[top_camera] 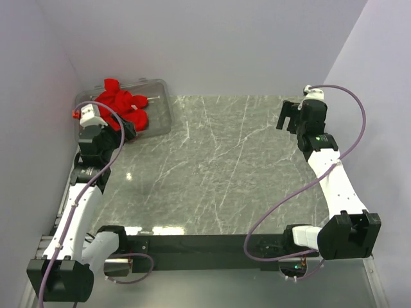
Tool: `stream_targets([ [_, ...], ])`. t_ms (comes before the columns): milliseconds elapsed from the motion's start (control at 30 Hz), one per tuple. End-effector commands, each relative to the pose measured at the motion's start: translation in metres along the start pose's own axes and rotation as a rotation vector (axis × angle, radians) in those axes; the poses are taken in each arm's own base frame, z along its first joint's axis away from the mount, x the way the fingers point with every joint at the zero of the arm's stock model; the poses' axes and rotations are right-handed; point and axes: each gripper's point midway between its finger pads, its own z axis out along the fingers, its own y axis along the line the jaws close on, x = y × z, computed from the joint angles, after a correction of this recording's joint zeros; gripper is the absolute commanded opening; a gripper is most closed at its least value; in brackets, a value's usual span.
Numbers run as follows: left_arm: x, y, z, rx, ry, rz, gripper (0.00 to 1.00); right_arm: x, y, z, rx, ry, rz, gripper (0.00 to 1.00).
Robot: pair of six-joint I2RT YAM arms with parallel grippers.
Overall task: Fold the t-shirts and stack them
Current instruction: Grab the tshirt from the pile
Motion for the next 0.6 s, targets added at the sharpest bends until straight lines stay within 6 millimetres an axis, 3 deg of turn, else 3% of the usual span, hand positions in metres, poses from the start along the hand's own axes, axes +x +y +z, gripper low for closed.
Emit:
stream_targets([
  [0,-0.031,-0.013,-0.006,0.013,-0.052,0.0,0.99,-0.032,0.021,-0.018,-0.137,-0.092,-0.019,1.0],
  [100,-0.039,-0.013,-0.004,-0.011,-0.054,0.003,0.99,-0.031,0.051,-0.024,-0.302,-0.097,-0.153,1.0],
  [167,-0.041,-0.007,-0.002,-0.047,-0.058,0.016,0.99,-0.023,0.082,-0.034,-0.486,-0.105,-0.278,1.0],
  [233,-0.046,-0.004,0.001,-0.07,-0.06,0.026,0.99,-0.009,0.097,-0.038,-0.573,-0.072,-0.34,1.0],
  [367,-0.053,0.009,0.009,-0.107,-0.048,-0.022,1.0,0.012,0.11,-0.039,-0.638,0.038,-0.399,1.0],
  [400,-0.057,0.023,0.014,-0.135,-0.045,-0.051,1.0,0.012,0.115,-0.036,-0.664,0.062,-0.401,1.0],
  [433,-0.06,0.025,0.016,-0.123,-0.04,-0.094,0.99,0.024,0.121,-0.043,-0.739,0.117,-0.4,1.0],
  [567,-0.062,0.045,0.031,-0.138,0.019,-0.183,0.99,0.032,0.134,-0.045,-0.843,0.135,-0.388,1.0],
])
